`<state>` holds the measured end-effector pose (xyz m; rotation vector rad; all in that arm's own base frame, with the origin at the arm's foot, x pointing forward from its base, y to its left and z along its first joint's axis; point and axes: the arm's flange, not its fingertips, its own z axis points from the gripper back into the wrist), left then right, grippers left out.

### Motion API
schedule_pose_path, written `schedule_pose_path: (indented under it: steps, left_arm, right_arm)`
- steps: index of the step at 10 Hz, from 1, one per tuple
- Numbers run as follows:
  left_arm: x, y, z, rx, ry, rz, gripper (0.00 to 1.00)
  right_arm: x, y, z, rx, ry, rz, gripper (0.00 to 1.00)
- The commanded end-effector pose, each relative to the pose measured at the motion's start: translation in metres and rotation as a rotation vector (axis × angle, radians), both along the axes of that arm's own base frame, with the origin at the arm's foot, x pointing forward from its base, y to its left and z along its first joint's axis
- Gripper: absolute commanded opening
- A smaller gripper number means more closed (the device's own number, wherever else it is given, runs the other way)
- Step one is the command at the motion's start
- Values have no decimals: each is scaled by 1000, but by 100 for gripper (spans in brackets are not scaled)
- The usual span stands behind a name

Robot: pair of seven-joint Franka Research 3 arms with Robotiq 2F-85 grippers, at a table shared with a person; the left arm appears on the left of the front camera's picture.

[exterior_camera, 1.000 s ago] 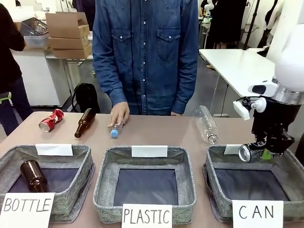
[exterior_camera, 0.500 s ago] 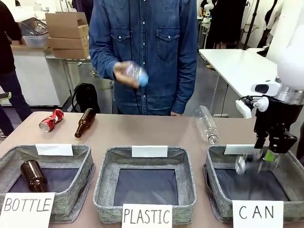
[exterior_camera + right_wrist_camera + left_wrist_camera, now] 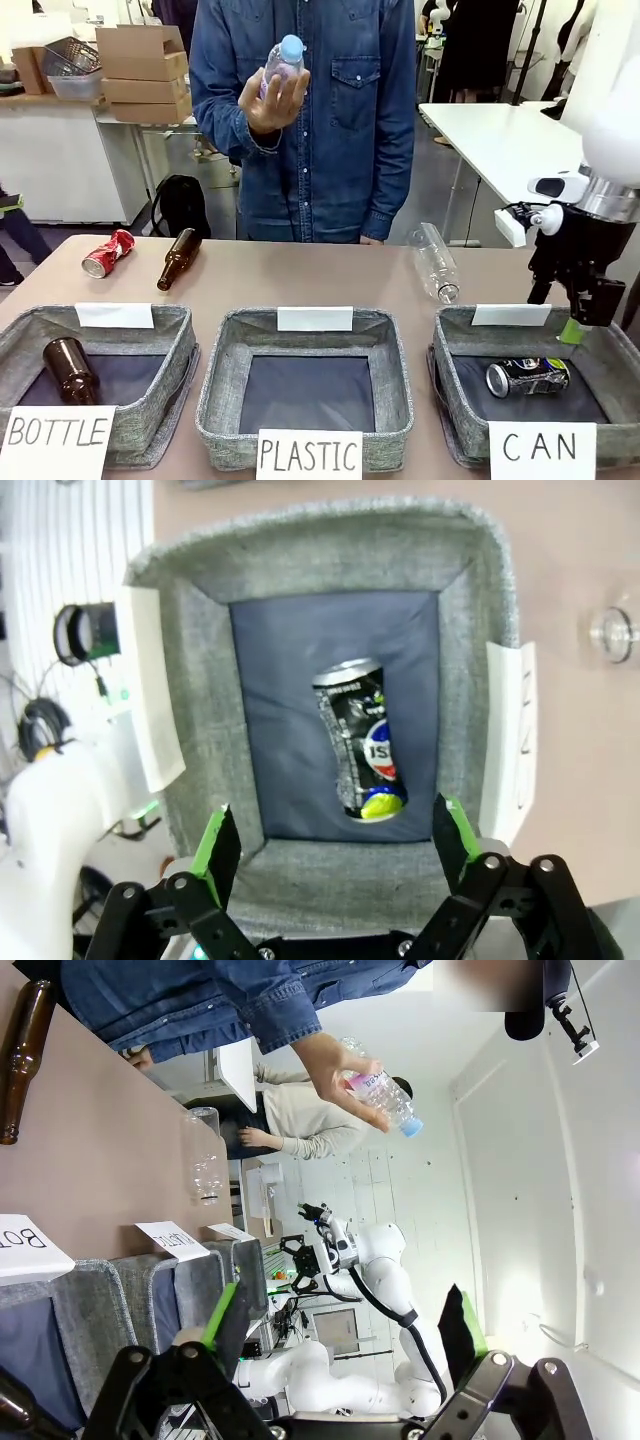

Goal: Sort the can waste into the basket.
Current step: Pick up the can waste from the table and place it in the right Fabric basket.

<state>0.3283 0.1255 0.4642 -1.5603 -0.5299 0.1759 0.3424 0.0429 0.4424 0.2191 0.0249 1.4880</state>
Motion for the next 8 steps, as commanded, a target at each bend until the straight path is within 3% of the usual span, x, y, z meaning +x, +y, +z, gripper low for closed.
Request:
schedule_pose_path:
  steps: [1,2,4,5,6,7,8]
  left_arm:
    - [-2,0,2,-5,-6,-6,100]
    - [-2,0,2,-5,-6,-6,100]
    - [-2,0,2,-5,-6,-6,100]
    - [-2,0,2,-5,-6,-6,100]
    - [-2,0,2,-5,-6,-6,100]
    - [-2,0,2,-5,-6,-6,100]
    - [-2,0,2,-5,-6,-6,100]
  right_arm:
    - [11,3,10,79,101,-111,100]
    - [18,5,19,184,194,-316,100]
    - [34,1,58,531,538,-832,100]
    - [43,-13,77,668,709,-1018,100]
    - [50,-32,91,777,884,-1033,100]
    - [60,-49,95,897,1059,-1115,100]
    - [73,-71,92,1054,1257,-1115,100]
